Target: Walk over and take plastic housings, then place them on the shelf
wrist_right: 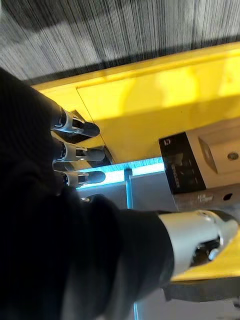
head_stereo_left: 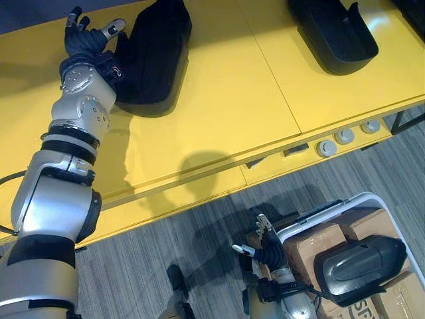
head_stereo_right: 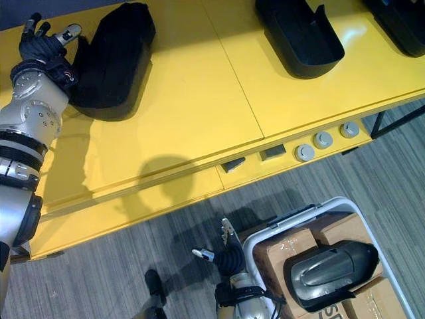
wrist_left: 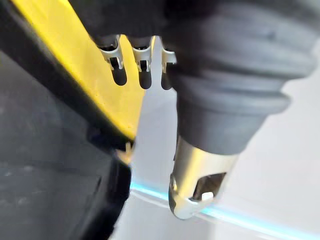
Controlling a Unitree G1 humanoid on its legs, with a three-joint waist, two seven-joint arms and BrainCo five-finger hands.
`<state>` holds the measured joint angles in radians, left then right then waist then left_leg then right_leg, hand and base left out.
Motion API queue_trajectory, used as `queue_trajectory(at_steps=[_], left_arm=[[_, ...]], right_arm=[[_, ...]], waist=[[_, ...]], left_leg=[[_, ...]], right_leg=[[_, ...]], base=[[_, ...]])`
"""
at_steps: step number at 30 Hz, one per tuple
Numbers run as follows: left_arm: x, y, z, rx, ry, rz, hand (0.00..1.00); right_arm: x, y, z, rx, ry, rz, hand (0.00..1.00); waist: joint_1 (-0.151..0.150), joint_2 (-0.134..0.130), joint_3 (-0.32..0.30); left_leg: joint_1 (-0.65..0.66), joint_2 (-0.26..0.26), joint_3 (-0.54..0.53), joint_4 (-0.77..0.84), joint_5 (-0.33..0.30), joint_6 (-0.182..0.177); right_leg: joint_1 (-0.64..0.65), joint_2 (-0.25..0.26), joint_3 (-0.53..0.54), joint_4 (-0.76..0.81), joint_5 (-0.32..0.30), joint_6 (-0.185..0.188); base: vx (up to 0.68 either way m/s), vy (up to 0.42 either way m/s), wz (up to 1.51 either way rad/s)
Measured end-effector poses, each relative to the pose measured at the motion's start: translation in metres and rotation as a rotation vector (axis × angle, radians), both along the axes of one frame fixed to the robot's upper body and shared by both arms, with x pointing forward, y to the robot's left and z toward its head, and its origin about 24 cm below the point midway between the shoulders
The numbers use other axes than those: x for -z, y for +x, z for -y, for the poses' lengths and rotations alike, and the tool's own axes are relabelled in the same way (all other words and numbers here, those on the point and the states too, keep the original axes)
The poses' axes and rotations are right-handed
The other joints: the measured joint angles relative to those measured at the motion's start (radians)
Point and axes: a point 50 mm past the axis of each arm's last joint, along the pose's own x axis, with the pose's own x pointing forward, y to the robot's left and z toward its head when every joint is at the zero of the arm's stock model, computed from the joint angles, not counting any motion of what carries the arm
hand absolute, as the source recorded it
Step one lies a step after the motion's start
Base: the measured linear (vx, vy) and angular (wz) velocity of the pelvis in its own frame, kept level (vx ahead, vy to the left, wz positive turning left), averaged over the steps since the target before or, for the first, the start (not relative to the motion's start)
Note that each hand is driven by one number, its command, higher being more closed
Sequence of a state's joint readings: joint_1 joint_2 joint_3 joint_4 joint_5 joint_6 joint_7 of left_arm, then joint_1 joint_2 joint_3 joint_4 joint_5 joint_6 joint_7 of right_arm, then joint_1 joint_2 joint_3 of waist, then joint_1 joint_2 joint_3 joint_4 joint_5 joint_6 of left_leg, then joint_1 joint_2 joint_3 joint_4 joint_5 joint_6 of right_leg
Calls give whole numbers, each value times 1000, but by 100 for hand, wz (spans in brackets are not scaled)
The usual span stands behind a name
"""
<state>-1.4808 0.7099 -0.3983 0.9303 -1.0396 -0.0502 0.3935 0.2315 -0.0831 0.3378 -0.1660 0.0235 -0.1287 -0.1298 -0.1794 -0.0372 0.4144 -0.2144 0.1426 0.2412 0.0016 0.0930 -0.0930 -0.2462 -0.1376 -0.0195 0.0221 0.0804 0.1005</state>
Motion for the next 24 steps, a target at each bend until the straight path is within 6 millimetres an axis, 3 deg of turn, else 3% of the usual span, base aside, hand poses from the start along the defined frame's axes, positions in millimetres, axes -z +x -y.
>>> queue_trajectory(at_steps=[3, 6, 10, 13, 19, 24], left_arm=[[-12, -7, 12, 58, -20, 89, 0], [-8, -10, 21, 107, -21, 122, 0], [25, -4, 20, 109, 22, 50, 0], [54, 2, 15, 59, 162, -57, 0], [82, 9, -7, -93, 417, -209, 0], [87, 9, -14, -125, 488, -246, 0]], right_arm=[[0, 0, 0, 8, 1, 0, 0], [0, 0, 1, 12, -1, 0, 0], [0, 1, 1, 16, -4, 3, 0], [0, 1, 2, 15, -11, 1, 0], [0, 1, 2, 9, -11, 6, 0], [-2, 1, 4, 10, -5, 20, 0]], waist=[[7, 0, 0], [4, 0, 0], [18, 1, -2], [31, 1, -3], [29, 3, -16], [29, 5, -32]], left_leg=[[8, -1, -6, -2, 3, 1], [20, -1, -22, -2, 6, 1], [27, -2, -28, -6, 11, 1], [27, -3, -36, -14, 22, 1], [27, -5, -49, -32, 37, 1], [26, -4, -48, -33, 37, 1]], right_leg=[[11, -1, -6, 0, 0, 0], [33, -1, -21, -3, 0, 0], [40, -2, -24, -1, 0, 0], [40, -2, -30, 1, 0, 0], [39, -2, -45, 3, 2, -2], [37, -1, -44, 2, 2, -2]], base=[[-32, 52, 7], [-29, 49, 11], [-46, 50, 4], [-41, 42, 7], [-25, 43, 7], [-13, 44, -1]])
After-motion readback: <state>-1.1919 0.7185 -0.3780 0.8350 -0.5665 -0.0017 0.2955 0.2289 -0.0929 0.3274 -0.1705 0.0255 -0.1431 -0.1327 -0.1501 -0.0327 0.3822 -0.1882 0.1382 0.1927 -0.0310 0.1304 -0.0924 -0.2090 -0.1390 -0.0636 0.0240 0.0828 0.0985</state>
